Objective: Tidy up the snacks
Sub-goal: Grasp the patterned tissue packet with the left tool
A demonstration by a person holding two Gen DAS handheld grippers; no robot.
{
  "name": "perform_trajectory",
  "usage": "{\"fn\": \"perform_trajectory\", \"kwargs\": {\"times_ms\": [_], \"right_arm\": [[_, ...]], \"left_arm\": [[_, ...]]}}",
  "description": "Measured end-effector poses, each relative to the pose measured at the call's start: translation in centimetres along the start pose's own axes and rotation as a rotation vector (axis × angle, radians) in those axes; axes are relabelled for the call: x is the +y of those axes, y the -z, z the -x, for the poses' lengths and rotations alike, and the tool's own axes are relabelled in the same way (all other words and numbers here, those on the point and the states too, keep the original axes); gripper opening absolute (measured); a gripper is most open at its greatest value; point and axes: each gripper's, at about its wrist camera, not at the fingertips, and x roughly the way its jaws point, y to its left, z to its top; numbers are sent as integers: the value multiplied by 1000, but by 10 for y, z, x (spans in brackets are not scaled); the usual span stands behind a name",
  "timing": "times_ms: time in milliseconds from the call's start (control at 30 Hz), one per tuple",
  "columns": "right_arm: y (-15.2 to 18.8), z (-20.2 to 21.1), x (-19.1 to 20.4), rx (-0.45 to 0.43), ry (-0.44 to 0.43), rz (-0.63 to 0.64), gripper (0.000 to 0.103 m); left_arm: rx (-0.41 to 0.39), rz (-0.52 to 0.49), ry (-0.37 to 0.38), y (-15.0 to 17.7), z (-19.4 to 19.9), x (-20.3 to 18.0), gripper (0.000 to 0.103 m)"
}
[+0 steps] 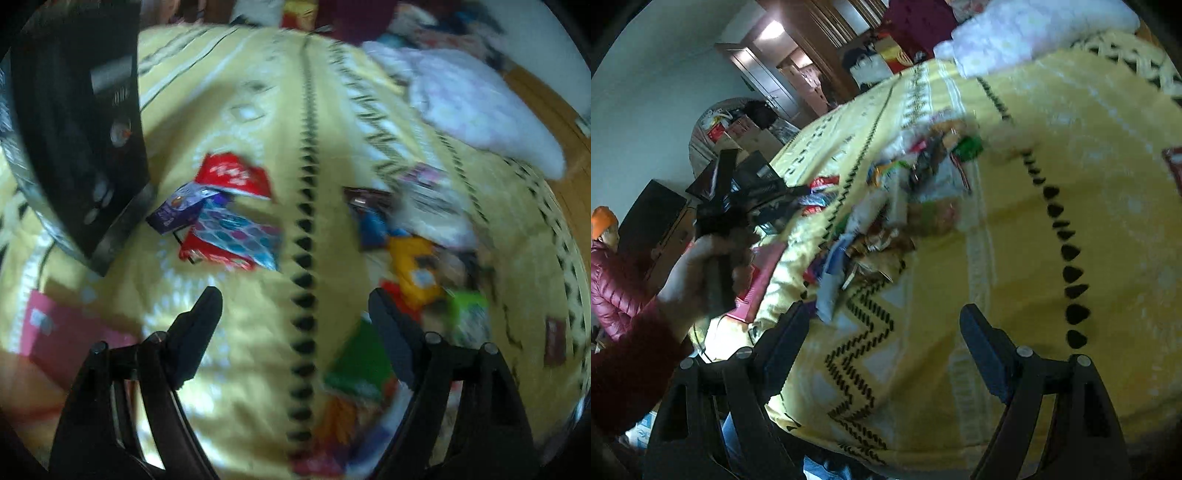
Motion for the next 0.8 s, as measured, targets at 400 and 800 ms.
{"fn": "perform_trajectory", "kwargs": {"times_ms": [400, 800], "right_arm": [[-1, -35, -39, 56, -3, -67, 86], [-88, -42, 22, -21, -40, 211, 86]], "left_arm": [[16, -127, -105, -21, -76, -21, 83], [-142, -270, 129, 106, 77, -32, 73]]}}
